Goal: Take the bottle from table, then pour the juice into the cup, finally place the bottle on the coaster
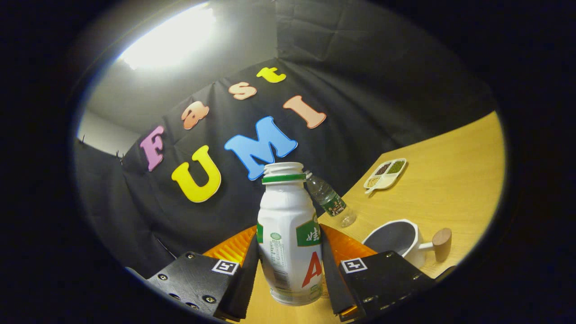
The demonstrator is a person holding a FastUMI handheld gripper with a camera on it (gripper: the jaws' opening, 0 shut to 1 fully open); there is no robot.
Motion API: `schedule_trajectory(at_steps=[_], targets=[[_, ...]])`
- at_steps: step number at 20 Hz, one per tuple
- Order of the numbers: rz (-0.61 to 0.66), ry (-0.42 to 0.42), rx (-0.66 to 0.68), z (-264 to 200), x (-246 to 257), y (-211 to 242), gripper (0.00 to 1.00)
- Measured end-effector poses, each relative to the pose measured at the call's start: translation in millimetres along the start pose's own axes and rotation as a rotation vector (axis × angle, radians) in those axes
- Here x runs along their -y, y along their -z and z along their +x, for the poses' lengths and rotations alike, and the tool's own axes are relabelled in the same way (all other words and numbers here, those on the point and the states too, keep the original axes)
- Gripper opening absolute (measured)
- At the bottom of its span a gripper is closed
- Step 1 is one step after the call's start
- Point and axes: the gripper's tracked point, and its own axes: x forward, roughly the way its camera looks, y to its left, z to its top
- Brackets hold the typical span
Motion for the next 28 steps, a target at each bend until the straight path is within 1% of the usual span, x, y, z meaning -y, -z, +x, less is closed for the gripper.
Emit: schedule_trajectory(at_steps=[8, 10, 11, 13, 16, 17, 21, 24, 28], targets=[[-0.467, 0.064, -0.038, 15.4, -17.1, 28.5, 0.67], [-0.561, 0.059, -0.043, 21.2, -24.1, 33.3, 0.68], [-0.583, 0.044, -0.037, 23.6, -29.4, 35.4, 0.68], [-0.583, -0.001, -0.03, 29.3, -38.4, 44.8, 0.68], [-0.623, 0.021, -0.049, 37.9, -19.6, 56.8, 0.68], [-0.625, 0.016, -0.045, 40.9, -17.8, 59.3, 0.68], [-0.612, -0.01, -0.068, 55.7, -8.8, 78.1, 0.68], [-0.618, -0.004, -0.097, 60.2, 0.1, 89.3, 0.68], [-0.595, 0.0, -0.086, 60.7, 3.5, 88.7, 0.68]])
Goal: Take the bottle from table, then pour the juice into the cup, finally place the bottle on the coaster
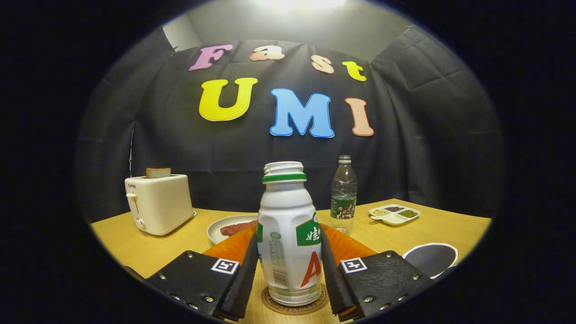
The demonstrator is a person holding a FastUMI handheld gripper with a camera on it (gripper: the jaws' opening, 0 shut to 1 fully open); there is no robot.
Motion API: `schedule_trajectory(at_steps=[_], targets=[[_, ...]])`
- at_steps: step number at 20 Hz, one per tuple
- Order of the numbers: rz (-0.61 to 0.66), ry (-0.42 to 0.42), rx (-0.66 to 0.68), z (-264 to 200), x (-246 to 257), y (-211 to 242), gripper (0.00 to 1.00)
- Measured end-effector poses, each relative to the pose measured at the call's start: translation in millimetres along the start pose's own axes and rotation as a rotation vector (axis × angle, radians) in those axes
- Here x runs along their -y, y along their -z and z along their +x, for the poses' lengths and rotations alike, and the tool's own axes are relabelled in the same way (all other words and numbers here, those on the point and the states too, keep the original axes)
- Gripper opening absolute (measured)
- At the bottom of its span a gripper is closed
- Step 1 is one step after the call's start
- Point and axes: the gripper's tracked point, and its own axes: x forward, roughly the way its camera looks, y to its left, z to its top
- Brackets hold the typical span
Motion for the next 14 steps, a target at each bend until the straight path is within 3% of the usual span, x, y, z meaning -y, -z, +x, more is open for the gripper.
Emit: schedule_trajectory(at_steps=[6, 10, 14], targets=[[0.088, 0.008, 0.018, -5.1, 7.0, -0.4, 0.75], [0.092, -0.007, 0.044, -8.3, 4.1, -7.6, 0.97], [0.093, -0.006, 0.059, -15.3, 3.2, -22.2, 0.98]])
